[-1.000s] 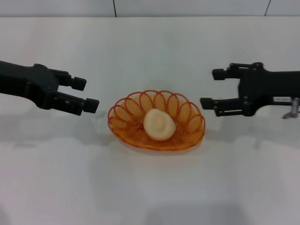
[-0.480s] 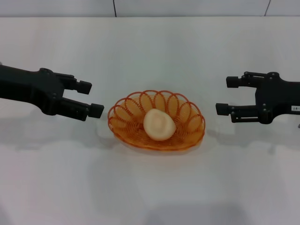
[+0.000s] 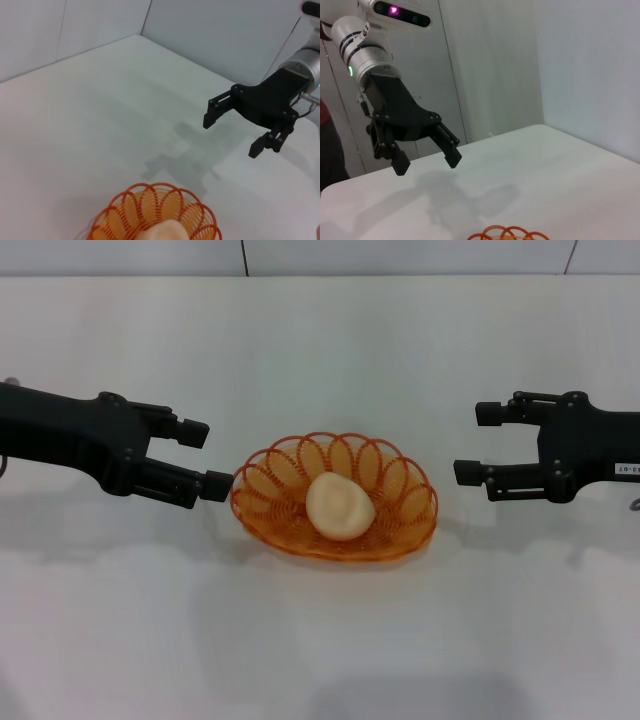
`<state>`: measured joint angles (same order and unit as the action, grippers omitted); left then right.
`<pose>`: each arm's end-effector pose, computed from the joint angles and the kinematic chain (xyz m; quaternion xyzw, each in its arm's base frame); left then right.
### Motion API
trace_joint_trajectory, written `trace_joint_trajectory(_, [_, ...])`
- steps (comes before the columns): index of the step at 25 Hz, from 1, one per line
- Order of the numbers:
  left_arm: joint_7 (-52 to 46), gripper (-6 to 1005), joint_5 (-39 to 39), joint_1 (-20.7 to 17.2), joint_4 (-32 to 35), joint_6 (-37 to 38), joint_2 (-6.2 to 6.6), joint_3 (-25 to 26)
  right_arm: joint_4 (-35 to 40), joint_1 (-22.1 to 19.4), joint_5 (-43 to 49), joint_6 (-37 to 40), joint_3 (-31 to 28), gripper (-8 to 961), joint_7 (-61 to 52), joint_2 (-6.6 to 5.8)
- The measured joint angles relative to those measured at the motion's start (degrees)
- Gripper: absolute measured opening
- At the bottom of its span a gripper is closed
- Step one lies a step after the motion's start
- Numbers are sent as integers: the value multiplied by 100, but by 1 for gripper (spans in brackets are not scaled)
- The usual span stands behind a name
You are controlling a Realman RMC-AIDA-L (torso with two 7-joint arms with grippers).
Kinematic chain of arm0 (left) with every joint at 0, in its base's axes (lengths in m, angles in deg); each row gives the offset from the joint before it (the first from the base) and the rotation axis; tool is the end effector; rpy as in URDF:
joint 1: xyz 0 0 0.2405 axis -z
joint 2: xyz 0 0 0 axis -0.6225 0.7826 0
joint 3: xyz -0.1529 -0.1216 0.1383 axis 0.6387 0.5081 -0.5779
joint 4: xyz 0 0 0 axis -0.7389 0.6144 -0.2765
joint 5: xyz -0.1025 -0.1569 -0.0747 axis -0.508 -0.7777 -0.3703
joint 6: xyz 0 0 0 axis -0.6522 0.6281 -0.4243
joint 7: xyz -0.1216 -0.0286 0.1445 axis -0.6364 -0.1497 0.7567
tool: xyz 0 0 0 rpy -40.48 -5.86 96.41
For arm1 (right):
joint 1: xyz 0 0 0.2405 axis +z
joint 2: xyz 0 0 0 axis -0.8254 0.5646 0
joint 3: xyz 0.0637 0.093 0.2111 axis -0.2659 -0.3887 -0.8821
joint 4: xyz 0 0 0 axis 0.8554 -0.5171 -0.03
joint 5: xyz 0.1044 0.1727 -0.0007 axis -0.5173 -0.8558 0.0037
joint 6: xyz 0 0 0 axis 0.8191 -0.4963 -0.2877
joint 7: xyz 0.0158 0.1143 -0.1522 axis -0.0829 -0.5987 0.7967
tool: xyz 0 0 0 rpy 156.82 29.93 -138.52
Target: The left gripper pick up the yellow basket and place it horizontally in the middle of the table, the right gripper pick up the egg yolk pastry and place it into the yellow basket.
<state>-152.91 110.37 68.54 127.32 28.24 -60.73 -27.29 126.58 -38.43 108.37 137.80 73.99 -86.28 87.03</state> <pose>-0.1879 0.3113 0.0338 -0.9604 -0.2532 -0.1120 0.0324 0.1818 0.3218 -0.0067 -0.9532 0.1445 0.2263 0.1388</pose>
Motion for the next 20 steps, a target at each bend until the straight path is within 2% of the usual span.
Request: trace_joint_trajectory(20, [-20, 879, 0, 28, -2, 19, -43, 0, 29, 4, 3, 4, 8, 807, -7, 0])
